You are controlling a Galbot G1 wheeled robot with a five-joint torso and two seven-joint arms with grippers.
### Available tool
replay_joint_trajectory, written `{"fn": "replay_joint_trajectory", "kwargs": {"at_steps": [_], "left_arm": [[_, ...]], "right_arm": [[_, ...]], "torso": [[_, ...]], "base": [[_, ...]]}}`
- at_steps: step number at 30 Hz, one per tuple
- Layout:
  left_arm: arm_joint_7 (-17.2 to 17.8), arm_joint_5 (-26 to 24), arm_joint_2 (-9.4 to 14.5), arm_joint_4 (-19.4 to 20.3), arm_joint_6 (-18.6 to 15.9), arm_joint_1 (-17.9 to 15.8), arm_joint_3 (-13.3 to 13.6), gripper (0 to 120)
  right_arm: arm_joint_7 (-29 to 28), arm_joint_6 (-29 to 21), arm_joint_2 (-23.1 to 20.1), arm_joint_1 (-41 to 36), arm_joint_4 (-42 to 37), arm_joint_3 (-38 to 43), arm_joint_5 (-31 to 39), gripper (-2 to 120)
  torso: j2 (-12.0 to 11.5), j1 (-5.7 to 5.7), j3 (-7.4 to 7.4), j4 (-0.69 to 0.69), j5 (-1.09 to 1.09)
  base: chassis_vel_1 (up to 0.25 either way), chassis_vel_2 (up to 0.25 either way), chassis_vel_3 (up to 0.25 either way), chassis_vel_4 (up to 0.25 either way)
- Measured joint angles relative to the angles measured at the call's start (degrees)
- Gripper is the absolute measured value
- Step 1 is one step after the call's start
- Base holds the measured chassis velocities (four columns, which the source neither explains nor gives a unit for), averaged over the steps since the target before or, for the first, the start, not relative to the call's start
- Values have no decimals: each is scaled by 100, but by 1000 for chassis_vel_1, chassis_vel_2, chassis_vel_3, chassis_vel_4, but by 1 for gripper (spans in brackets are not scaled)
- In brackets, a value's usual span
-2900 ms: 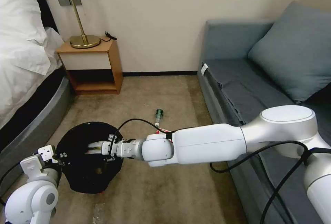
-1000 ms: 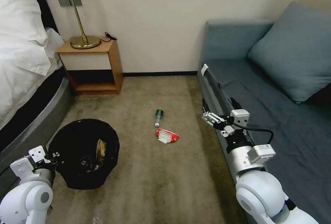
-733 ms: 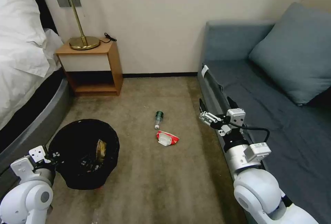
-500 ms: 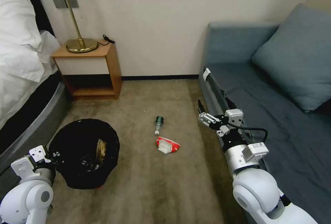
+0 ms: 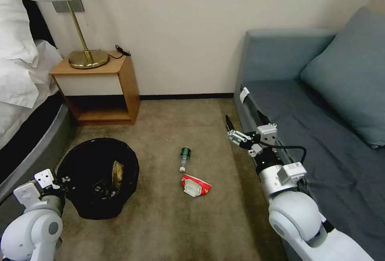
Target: Pick up the trash bin, then pick up the garbage on the floor and place it into the trash bin.
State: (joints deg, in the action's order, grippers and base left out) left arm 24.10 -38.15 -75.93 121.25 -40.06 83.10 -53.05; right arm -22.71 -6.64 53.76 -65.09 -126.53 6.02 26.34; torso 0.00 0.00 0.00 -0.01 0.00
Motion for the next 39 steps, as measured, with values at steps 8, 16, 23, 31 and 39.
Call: {"fn": "replay_joint_trajectory", "kwargs": {"at_steps": [8,16,23,31,39], "left_arm": [[-2,-3,-6,-12,2,53,-23,3],[-14,66,-89,77,43,180,-65,3],[-20,96,-117,126,65,241,-91,3],[-22,142,-144,136,75,275,-99,3],[-25,175,-182,158,96,326,-126,3]], "right_arm": [[483,-682,-188,1928,1669,-1575,1356,100],[2169,-1282,-245,3423,3455,-3408,2375,100],[3598,-1408,-98,4051,4708,-4542,1653,100],[3810,-467,551,4407,6427,-5364,996,100],[3984,185,1702,4453,8047,-5486,600,99]], "torso": [[0,0,1,2,1],[0,1,0,2,-1],[0,1,1,1,0],[0,1,1,1,-1],[0,1,1,4,0]], "base": [[0,0,0,0],[0,0,0,0],[0,0,0,0],[0,0,0,0],[0,0,0,0]]}}
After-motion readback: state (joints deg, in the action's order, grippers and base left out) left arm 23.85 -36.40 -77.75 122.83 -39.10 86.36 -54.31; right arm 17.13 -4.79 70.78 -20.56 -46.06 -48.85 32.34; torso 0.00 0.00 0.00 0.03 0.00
